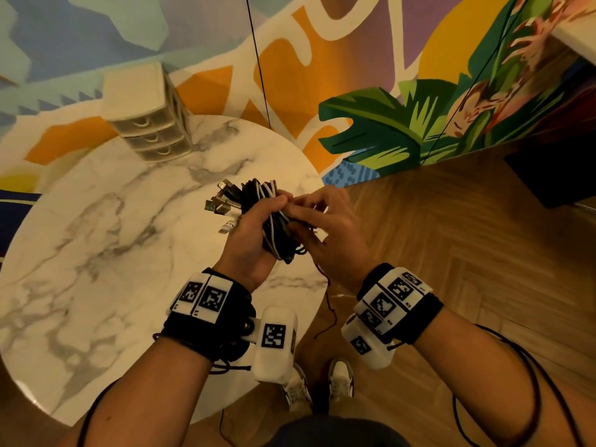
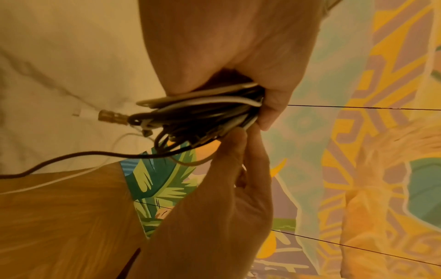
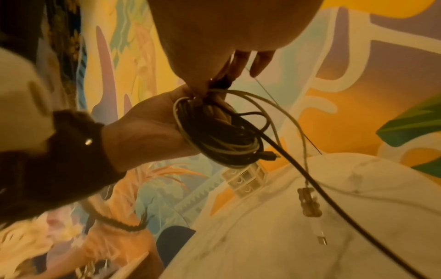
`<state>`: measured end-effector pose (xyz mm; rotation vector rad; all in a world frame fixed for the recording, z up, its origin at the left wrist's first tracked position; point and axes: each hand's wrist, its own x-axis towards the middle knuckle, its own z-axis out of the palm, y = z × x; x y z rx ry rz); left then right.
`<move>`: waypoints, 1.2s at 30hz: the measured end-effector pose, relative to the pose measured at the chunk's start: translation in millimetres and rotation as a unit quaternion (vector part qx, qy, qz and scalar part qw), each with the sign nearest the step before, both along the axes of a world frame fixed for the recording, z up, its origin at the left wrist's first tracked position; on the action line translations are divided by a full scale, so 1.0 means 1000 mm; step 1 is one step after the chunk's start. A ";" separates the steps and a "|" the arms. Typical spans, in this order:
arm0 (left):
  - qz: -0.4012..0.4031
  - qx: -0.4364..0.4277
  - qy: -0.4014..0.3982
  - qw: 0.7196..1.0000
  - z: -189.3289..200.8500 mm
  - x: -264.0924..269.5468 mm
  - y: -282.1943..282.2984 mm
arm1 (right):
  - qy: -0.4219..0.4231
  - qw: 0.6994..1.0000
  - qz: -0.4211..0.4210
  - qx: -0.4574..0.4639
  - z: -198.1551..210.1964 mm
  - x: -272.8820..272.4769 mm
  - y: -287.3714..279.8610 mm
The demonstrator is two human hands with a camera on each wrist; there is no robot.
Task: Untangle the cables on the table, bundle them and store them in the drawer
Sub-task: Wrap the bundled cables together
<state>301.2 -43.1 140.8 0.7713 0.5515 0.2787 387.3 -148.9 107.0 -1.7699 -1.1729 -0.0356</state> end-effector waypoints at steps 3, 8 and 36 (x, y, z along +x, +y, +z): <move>-0.008 -0.001 -0.024 1.000 0.006 0.000 0.000 | 0.185 0.982 -0.027 0.007 0.004 0.006 -0.001; -0.085 0.051 -0.065 0.993 0.017 -0.004 0.002 | 0.384 0.919 0.080 -0.041 0.012 0.009 -0.002; -0.101 0.009 -0.117 0.988 0.014 -0.013 0.017 | 0.496 0.856 0.119 -0.089 0.025 -0.007 0.012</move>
